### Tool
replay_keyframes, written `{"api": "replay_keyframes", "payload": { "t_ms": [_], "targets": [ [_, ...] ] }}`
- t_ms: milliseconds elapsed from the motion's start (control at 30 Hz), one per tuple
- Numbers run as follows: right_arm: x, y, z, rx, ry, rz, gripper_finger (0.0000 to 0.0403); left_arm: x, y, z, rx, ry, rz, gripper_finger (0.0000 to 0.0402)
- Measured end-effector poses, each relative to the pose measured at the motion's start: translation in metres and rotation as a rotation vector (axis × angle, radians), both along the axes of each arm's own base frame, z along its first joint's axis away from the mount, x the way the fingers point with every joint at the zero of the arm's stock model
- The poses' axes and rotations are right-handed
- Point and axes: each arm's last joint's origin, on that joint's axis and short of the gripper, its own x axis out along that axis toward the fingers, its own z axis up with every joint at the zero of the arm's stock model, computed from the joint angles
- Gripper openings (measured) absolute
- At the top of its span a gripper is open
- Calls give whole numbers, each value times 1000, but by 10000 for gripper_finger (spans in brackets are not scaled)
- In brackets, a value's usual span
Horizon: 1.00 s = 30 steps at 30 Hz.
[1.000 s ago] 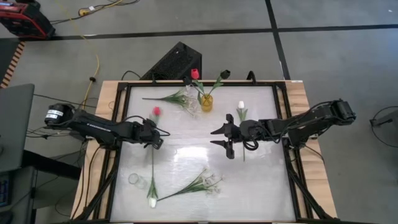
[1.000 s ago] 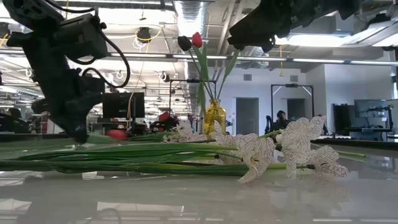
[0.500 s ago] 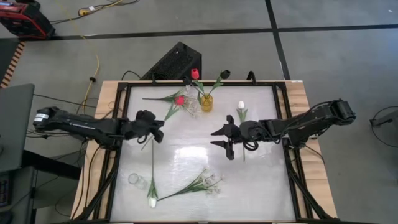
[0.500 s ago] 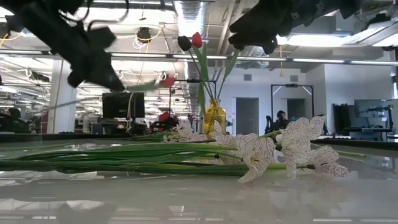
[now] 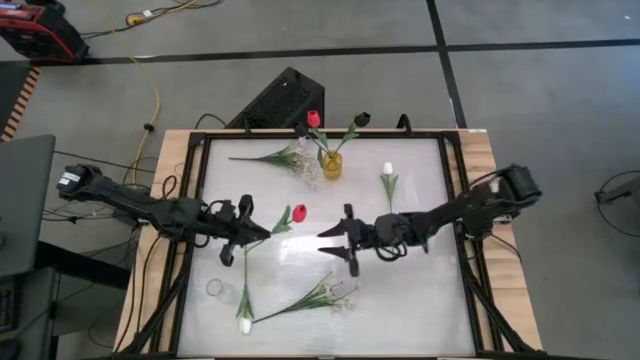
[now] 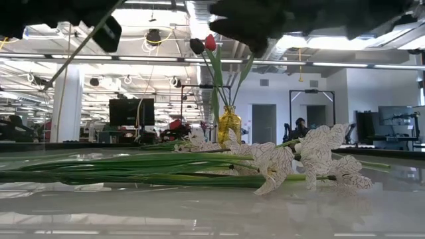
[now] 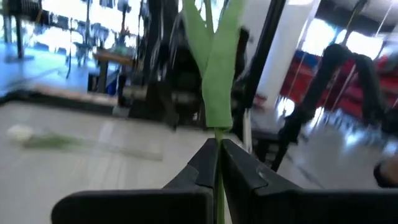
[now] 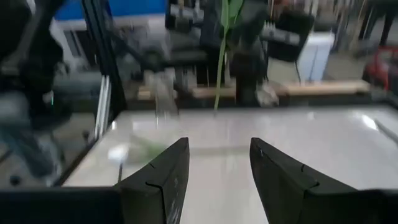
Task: Sort flowers into vase by color
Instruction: Put the red flower into the yellow vase
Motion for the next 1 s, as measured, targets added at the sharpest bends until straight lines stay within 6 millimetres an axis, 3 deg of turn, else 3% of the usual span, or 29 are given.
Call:
{"api": "replay_keyframes", "payload": {
  "t_ms": [133, 367, 500, 1000],
  "targets": [
    [24, 4, -6, -19, -117, -6, 196, 5, -1, 1, -9, -48, -1, 0],
    [72, 9, -14, -90, -147, -23, 196, 21, -6, -10, -5, -47, -3, 0],
    [88, 11, -13, -110, -170, -30, 196, 26, -8, -16, 12, -44, -28, 0],
    [99, 10, -8, -98, -192, -38, 196, 29, -7, -16, 90, -74, 19, 0]
  ]
}}
